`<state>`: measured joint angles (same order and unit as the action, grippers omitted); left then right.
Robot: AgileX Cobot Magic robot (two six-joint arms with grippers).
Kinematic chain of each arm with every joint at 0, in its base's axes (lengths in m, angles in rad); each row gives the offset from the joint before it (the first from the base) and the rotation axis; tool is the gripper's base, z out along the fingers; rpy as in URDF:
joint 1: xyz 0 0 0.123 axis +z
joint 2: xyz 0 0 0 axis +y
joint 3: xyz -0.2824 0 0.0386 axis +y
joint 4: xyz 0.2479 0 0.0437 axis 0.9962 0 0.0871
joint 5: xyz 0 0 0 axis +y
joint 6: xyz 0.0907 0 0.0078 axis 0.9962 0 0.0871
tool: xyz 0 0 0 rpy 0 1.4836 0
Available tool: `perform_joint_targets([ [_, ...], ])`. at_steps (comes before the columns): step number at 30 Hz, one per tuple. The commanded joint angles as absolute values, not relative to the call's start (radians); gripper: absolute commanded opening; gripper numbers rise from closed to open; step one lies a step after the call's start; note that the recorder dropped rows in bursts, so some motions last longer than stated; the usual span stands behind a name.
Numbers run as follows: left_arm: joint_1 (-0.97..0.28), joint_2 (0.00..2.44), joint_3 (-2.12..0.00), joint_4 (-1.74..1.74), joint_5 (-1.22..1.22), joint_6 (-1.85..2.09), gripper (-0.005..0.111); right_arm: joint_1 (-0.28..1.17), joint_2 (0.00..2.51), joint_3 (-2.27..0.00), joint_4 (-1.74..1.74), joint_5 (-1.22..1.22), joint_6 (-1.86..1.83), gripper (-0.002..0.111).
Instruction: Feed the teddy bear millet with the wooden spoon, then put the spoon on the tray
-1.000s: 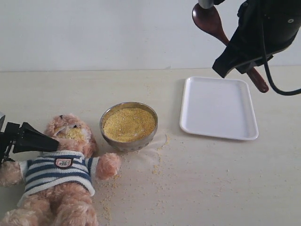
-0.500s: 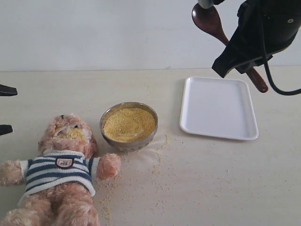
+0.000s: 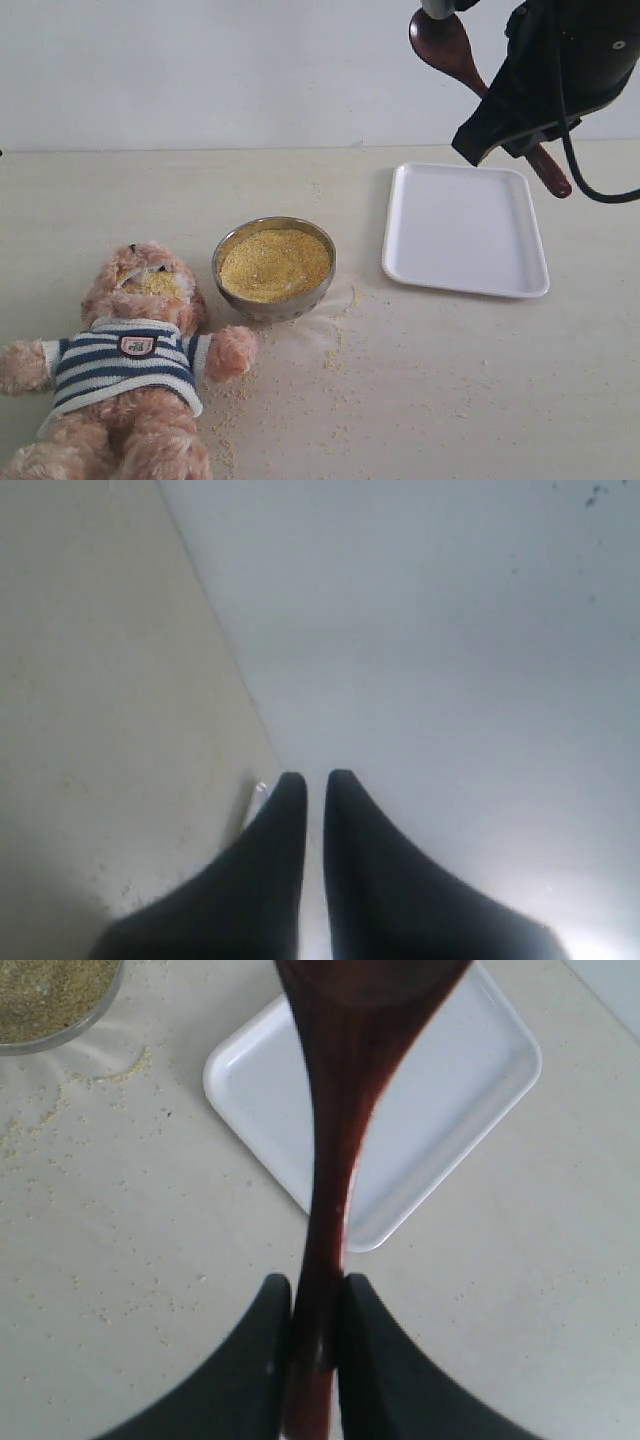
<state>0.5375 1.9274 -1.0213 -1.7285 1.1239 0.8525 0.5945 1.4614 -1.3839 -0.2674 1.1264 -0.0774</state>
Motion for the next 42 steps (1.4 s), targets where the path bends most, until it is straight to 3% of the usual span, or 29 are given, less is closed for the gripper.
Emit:
perform_joint_targets([
  [1,0.524,1.841,-1.030,-1.662,0.779,0.883,0.005,0.588,1.450,-1.384,-0.267,1.131,-0.086,0.000],
  [6,0.488,1.688,-1.030,-1.239,0.247,0.732,0.005,0.588,1.450,-1.384,-0.265,1.132,-0.069,0.000],
  [14,0.488,1.550,-1.034,-1.271,-0.212,0.699,0.005,0.588,1.450,-1.384,-0.266,1.130,0.014,0.000],
  [20,0.488,1.447,-1.036,-0.955,-0.236,0.634,0.005,0.588,1.459,-1.384,-0.299,1.128,0.011,0.000],
  [31,0.473,1.103,-1.036,-0.759,-0.186,0.255,0.005,0.588,1.550,-1.384,-0.329,1.127,0.054,0.000],
  [38,0.194,0.957,-1.036,-0.357,-0.075,0.195,0.005,0.588,1.614,-1.384,-0.329,1.133,0.100,0.000],
  [42,0.106,0.848,-1.009,-0.341,-0.049,0.195,0.005,0.588,1.619,-1.384,-0.329,1.128,0.124,0.000],
])
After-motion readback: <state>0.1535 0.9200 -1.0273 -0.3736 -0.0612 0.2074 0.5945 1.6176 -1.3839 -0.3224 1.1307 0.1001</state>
